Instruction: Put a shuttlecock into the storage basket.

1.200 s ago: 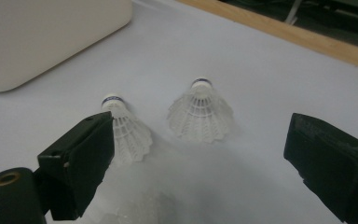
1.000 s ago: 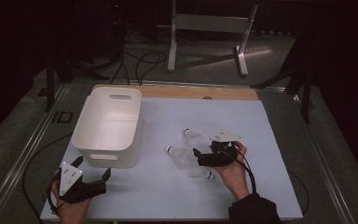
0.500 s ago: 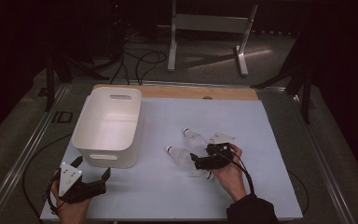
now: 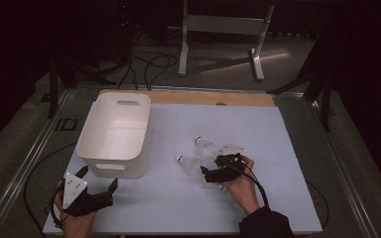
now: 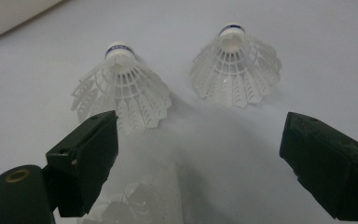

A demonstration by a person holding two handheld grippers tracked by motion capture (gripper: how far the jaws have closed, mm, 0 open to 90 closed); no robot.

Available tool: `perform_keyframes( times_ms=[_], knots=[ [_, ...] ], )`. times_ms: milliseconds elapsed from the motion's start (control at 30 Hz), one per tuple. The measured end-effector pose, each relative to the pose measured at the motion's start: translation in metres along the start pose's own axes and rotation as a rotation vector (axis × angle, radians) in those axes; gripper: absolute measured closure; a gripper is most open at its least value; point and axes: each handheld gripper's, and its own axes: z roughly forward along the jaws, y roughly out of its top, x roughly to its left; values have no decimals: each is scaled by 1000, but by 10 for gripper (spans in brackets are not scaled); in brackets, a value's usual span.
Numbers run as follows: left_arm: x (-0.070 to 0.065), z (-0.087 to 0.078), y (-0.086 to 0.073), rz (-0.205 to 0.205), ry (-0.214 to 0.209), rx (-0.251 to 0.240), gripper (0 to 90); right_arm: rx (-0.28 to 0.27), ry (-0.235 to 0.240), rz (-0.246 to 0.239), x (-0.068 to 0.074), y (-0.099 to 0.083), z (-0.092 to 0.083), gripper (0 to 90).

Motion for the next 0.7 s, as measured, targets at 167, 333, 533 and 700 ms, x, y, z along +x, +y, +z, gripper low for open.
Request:
perform_keyframes(
  times_ms=[167, 333, 533, 700],
  knots=[
    [0, 0, 0, 0, 1, 1, 0, 16, 8, -1, 3, 0, 4, 116],
    [0, -3, 1, 3, 12, -21, 0, 43, 10, -6, 4, -2, 8, 116],
    [1, -4, 1, -6, 21, -29, 0, 61, 2, -16, 2, -2, 8, 115],
    [1, -4, 1, -4, 21, -31, 0, 75, 0, -23, 2, -3, 7, 115]
  ],
)
